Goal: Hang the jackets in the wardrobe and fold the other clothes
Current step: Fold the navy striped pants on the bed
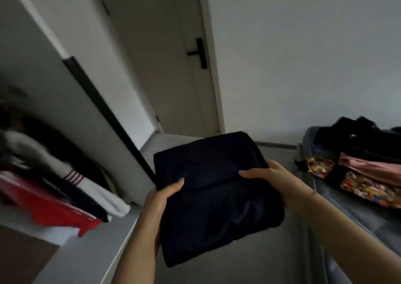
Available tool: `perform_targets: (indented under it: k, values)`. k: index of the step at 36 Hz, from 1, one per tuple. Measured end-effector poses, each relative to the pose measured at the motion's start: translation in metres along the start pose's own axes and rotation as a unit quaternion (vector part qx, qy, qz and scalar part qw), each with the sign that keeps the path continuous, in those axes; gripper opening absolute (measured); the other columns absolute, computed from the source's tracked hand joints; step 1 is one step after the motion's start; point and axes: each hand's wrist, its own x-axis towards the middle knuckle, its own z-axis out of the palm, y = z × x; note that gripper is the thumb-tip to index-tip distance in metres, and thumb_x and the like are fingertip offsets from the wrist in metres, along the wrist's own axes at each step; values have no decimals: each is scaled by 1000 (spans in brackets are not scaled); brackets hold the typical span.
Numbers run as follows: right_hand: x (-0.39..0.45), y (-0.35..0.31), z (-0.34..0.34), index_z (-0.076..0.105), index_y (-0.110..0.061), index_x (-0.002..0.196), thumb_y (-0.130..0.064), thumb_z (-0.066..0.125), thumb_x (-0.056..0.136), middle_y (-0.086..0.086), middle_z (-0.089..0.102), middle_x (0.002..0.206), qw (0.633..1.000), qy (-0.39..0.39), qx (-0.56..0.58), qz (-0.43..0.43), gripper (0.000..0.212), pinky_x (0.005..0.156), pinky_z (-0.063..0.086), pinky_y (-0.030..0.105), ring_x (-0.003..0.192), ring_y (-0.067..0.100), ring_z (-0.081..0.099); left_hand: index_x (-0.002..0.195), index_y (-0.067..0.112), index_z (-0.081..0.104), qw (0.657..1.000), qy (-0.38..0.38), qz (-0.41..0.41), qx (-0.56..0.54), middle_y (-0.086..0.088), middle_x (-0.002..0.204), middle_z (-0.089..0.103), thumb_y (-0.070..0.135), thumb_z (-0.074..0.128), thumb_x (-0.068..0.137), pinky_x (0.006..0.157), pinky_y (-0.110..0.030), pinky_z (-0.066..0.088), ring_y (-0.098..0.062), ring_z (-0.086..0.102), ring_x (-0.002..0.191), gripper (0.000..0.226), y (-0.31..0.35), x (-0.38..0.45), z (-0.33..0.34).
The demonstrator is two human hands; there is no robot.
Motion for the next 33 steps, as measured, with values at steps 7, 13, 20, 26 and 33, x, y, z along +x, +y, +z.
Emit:
perform_targets:
  k: [7,13,20,26,33]
  values:
    - [40,-70,120,65,-15,112,-19,80,73,5,75,99,980,-178,-88,-12,42,64,59,32,89,25,72,141,-3,39,986,106,102,-81,-13,131,57,7,58,93,76,-11,44,-24,56,119,53,51,-19,-113]
    - [71,-116,240,68,-11,112,-18,79,75,11,73,105,948,-286,-135,-47,39,68,59,32,94,29,71,137,-1,46,962,187,160,-120,-11,128,57,9,65,89,87,-24,44,-21,60,100,53,107,-44,-198]
    - [101,-147,385,66,-8,113,-11,77,74,12,73,105,920,-341,-166,-96,41,67,59,33,94,30,71,107,18,69,923,200,288,-156,-4,100,75,17,83,61,61,-28,58,-23,73,88,49,163,-92,-285]
    - [119,-176,497,63,-8,116,-12,79,69,12,73,104,912,-353,-159,-135,50,66,59,36,92,31,71,108,13,69,902,231,324,-166,-7,97,75,16,82,56,58,-28,57,-25,73,85,53,225,-93,-374]
    - [136,-241,603,64,-11,114,-12,78,70,7,74,103,885,-385,-148,-214,47,64,59,30,90,24,72,110,14,67,884,251,366,-148,-4,98,75,21,83,58,64,-29,56,-22,73,86,55,310,-92,-453]
